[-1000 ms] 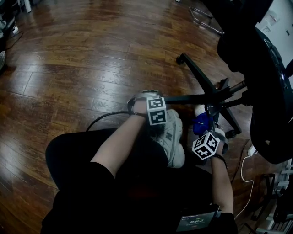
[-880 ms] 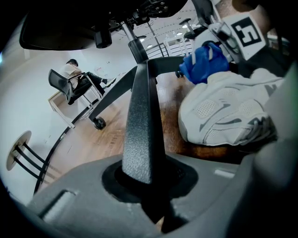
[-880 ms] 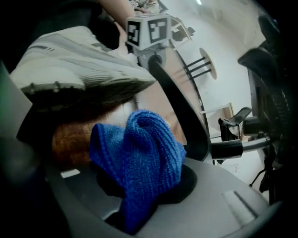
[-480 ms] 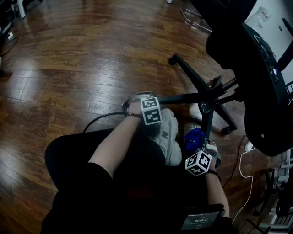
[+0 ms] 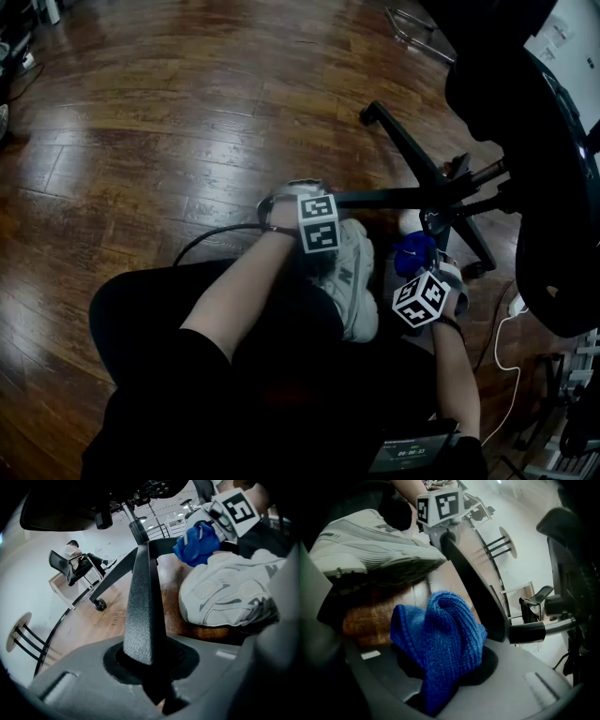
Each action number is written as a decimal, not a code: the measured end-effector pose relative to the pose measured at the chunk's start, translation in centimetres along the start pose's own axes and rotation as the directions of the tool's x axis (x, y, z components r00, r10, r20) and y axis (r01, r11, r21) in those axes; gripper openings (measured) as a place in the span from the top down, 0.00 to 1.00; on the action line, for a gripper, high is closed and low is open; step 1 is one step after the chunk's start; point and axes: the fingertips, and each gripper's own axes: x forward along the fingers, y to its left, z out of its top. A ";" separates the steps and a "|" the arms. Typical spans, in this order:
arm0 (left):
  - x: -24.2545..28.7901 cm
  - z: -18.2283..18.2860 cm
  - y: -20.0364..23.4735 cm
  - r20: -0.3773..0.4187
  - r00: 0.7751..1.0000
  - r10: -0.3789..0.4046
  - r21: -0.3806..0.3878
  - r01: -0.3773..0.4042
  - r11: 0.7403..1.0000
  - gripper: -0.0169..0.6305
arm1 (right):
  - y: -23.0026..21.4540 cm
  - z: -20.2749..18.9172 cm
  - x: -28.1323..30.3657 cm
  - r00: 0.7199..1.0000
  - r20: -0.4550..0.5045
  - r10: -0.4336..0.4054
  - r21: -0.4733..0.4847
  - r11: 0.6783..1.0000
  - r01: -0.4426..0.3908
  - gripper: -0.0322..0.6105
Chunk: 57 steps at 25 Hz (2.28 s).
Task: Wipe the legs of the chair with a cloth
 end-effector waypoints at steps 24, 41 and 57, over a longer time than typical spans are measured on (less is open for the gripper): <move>0.1 -0.1 0.0 0.001 1.000 0.016 0.005 -0.016 1.000 0.86 | 4.5 -0.7 -3.0 0.998 0.050 0.028 0.016 0.999 -0.029 0.79; 0.1 0.0 0.1 -0.002 1.000 0.018 -0.003 -0.018 1.000 0.86 | 4.7 -1.1 -2.9 0.994 0.019 0.103 0.040 0.994 -0.104 0.79; 0.0 0.0 0.2 -0.004 1.000 0.028 0.002 -0.028 1.000 0.86 | -8.4 2.0 3.6 0.993 0.015 -0.113 0.104 0.988 0.111 0.79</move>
